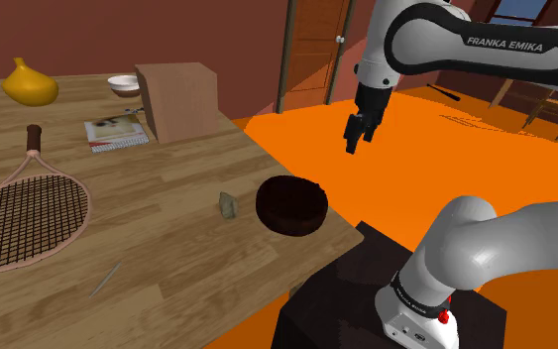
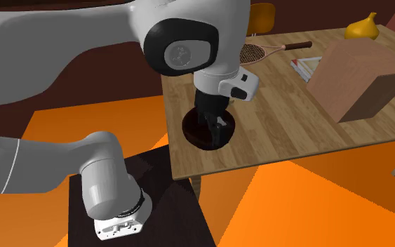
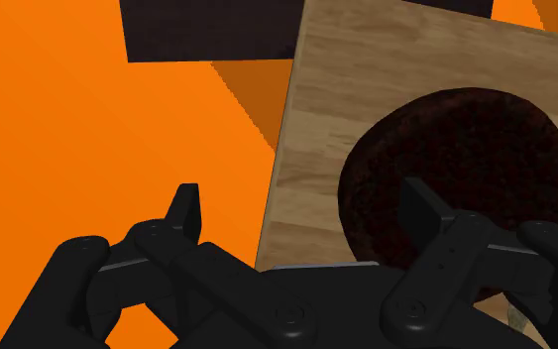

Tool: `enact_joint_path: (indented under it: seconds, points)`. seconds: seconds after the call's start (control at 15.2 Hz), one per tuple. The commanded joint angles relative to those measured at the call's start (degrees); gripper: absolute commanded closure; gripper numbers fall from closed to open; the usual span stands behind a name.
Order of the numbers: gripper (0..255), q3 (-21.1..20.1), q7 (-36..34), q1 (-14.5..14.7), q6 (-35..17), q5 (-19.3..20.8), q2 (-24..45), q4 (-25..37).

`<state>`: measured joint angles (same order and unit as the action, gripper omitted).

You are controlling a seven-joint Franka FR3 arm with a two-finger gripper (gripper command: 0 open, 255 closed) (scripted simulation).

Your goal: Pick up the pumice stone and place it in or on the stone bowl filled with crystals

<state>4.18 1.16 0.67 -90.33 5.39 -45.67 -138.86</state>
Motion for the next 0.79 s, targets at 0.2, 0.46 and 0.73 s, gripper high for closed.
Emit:
enact_joint_path:
  seconds: [0.2,0.46,0.73]
  points:
    - [0,-2.7,-2.8,1.5,-5.3,-1.7,1.7,-2.3]
    - [0,-6.3,-6.5,3.4,-12.7,-3.5,5.1,-4.3]
    - [0,-10.0,-10.2,5.0,-20.1,-4.7,9.9,-5.1]
